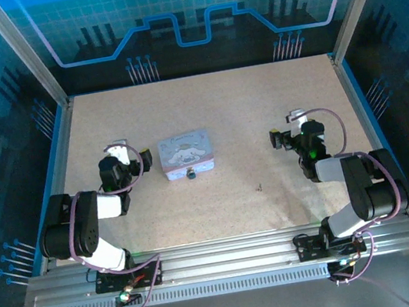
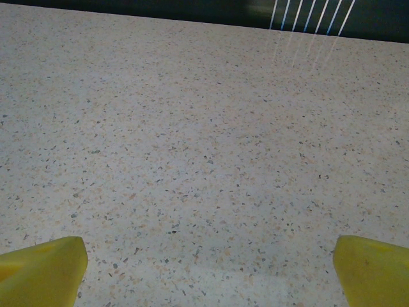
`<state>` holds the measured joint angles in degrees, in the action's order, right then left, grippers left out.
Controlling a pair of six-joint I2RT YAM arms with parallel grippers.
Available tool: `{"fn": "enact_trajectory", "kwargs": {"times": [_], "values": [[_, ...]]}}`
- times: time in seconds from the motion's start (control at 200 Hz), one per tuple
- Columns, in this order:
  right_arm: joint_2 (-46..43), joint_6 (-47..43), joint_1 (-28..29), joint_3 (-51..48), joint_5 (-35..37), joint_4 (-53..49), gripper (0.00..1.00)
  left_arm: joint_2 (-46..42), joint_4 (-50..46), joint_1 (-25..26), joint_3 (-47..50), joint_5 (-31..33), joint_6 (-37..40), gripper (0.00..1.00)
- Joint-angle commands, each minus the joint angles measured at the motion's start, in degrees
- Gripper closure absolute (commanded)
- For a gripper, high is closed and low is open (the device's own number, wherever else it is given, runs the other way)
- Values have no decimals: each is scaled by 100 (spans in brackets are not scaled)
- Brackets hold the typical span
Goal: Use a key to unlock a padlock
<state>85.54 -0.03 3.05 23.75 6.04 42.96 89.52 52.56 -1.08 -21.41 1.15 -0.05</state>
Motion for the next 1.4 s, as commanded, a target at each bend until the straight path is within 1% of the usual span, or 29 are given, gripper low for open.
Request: {"fn": "enact_trajectory", "kwargs": {"times": [0.0,0.155,0.255,0.33,0.4,0.49,0.545,0.595,0.655,0.695,0.79,0.96,1.015,1.05,1.126,1.191,1.276,1.391], "values": [[57,47,70,47,75,125,0,-57,-21,-21,-74,-146,-38,1],[43,36,28,59,-103,102,0,-59,-19,-17,-66,-135,-46,1],[-179,29,4,323,-148,-528,0,-89,374,-15,163,-73,-74,1],[-447,52,3,254,-101,-621,0,-276,744,-15,423,89,-120,1],[-699,76,5,170,-24,-704,0,-589,642,-15,506,191,-135,1],[-1093,162,32,349,85,-1349,0,-1102,77,-15,444,322,-177,1],[-1358,341,50,514,148,-1824,0,-1473,-481,-15,323,483,-280,1],[-1594,563,72,701,144,-2365,0,-1875,-1422,-30,42,682,-573,1],[-1831,883,106,982,97,-3140,0,-2239,-2627,-57,-410,779,-1220,1],[-1978,1077,159,1120,32,-3559,0,-2393,-3256,-59,-664,657,-1542,1],[-2277,1662,295,1359,-215,-4456,0,-2663,-4315,-59,-1074,175,-2241,1],[-2522,2431,767,1743,-610,-6102,0,-2984,-5300,-50,-1161,-939,-3539,1],[-2537,2541,1022,1799,-721,-6489,4,-2977,-5556,-33,-1165,-1313,-3818,1],[-2529,2626,1182,1822,-744,-6687,4,-2946,-5700,-5,-1152,-1499,-3940,1],[-2475,2824,1537,1787,-754,-6983,5,-2829,-5924,91,-1150,-1796,-4044,1],[-2412,2978,1829,1669,-755,-7070,8,-2669,-5987,217,-1153,-1986,-4051,1],[-2320,3199,2185,1418,-711,-6966,8,-2432,-5777,456,-1112,-2099,-4089,1],[-2120,3453,2519,1156,-664,-6772,8,-2026,-5480,705,-1160,-2172,-4202,1]]}}
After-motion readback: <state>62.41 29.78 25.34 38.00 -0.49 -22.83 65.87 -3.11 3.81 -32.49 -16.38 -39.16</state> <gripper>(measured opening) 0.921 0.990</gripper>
